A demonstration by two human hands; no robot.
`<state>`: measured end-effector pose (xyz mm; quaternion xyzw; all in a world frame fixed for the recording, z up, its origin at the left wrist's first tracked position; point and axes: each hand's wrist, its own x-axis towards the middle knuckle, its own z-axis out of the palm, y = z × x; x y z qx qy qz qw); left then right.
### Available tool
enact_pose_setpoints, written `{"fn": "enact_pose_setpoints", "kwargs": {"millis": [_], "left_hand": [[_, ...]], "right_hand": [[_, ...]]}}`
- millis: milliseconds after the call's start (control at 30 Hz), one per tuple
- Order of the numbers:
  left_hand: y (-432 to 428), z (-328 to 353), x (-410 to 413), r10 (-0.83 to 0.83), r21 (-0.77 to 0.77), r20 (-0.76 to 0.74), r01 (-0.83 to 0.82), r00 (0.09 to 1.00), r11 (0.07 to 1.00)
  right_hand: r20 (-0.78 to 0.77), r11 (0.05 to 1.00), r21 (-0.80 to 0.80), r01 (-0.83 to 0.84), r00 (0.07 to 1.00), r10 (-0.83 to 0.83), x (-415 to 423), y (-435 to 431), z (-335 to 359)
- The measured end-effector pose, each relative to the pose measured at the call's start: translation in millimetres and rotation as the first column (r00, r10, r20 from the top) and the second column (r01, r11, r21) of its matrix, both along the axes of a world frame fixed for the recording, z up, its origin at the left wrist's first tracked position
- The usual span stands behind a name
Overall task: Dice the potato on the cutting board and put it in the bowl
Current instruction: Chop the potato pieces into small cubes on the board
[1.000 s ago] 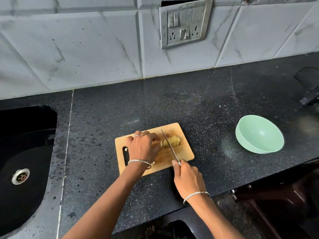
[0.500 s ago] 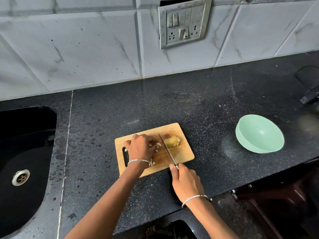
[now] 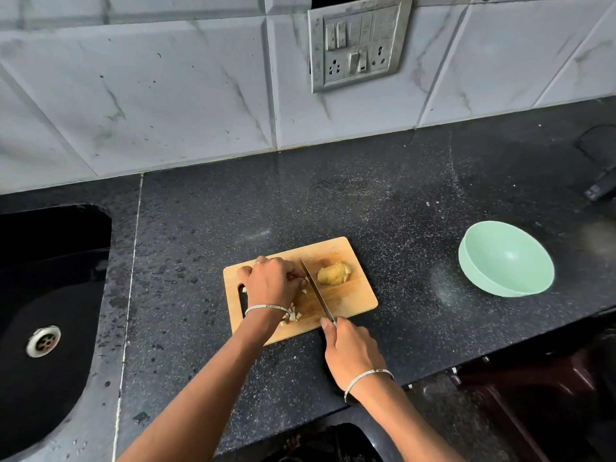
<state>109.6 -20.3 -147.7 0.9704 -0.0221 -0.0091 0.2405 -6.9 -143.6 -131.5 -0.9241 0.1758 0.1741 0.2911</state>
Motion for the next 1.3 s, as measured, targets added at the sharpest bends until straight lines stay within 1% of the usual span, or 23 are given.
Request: {"fn": "enact_pose_setpoints", "kwargs": {"millis": [67, 133, 200, 300, 367, 433, 500, 567, 633, 700, 833, 900, 967, 1100, 1167, 1300], "left_hand": [[-0.8, 0.8, 1.2, -0.009, 0.015, -0.003, 0.010, 1.000, 1.000], [-1.1, 2.4, 2.7, -0.021, 0.023, -0.003, 0.021, 1.000, 1.000], [-1.3, 3.7, 3.7, -0.029, 0.035, -0.015, 0.030, 0.999, 0.999], [-0.3, 3.5, 1.4, -0.024, 0.057, -0.030, 0.026, 0.999, 0.998], [0.7, 2.5, -1.1, -0.013, 0.100, 0.001, 0.012, 1.000, 0.995], [3.2, 3.3, -3.1, 0.010, 0.148, 0.041, -0.016, 0.999, 0.989], [6.3, 5.6, -3.8, 0.018, 0.185, 0.068, -0.030, 0.998, 0.982], [8.3, 8.2, -4.2, 0.019, 0.210, 0.077, -0.035, 0.997, 0.977], [9.8, 11.4, -4.3, 0.022, 0.215, 0.077, -0.038, 0.997, 0.976], [10.3, 15.3, -4.6, 0.015, 0.199, 0.084, -0.031, 0.996, 0.979], [9.4, 19.3, -4.1, -0.084, 0.134, 0.055, 0.076, 0.995, 0.988], [8.3, 18.4, -3.2, -0.161, 0.122, 0.075, 0.151, 0.984, 0.981], [8.1, 18.0, -2.7, -0.247, 0.156, 0.082, 0.232, 0.966, 0.960], [12.3, 16.8, -1.9, -0.377, 0.262, 0.011, 0.361, 0.926, 0.895], [14.6, 18.9, 0.7, -0.390, 0.273, -0.007, 0.377, 0.921, 0.885], [22.4, 23.4, 7.6, -0.361, 0.280, -0.011, 0.350, 0.932, 0.894]], "right_hand": [[-0.034, 1.000, -0.008, 0.005, 0.999, -0.006, 4.3, 1.2, 0.9], [-0.033, 0.999, -0.052, -0.006, 0.999, 0.004, 7.4, 2.8, 0.4], [-0.005, 0.993, -0.111, -0.034, 0.999, 0.033, 7.2, 4.7, -1.6], [0.057, 0.966, -0.239, -0.098, 0.992, 0.115, 3.1, 7.1, -6.9], [0.079, 0.947, -0.295, -0.124, 0.985, 0.153, -0.1, 7.2, -8.2], [0.093, 0.938, -0.312, -0.150, 0.978, 0.187, -3.8, 7.0, -9.1], [0.109, 0.941, -0.298, -0.160, 0.974, 0.200, -7.7, 6.2, -8.1], [0.136, 0.953, -0.273, -0.132, 0.975, 0.174, -8.7, 3.5, -5.9], [0.158, 0.963, -0.256, -0.088, 0.979, 0.131, -6.6, 0.6, -4.5], [0.147, 0.968, -0.240, -0.067, 0.984, 0.105, -3.7, -0.9, -4.5], [0.108, 0.977, -0.188, -0.104, 0.986, 0.126, -0.5, -0.1, -7.3], [0.087, 0.984, -0.142, -0.110, 0.989, 0.123, 0.1, -0.5, -7.4], [0.089, 0.986, -0.114, -0.121, 0.987, 0.131, -0.1, -2.0, -6.0], [0.122, 0.985, -0.063, -0.164, 0.978, 0.170, 0.4, -12.6, 2.7], [0.106, 0.984, -0.021, -0.177, 0.978, 0.179, 5.5, -23.0, 9.2], [0.089, 0.975, 0.038, -0.220, 0.972, 0.216, 16.6, -52.4, 21.1]]}}
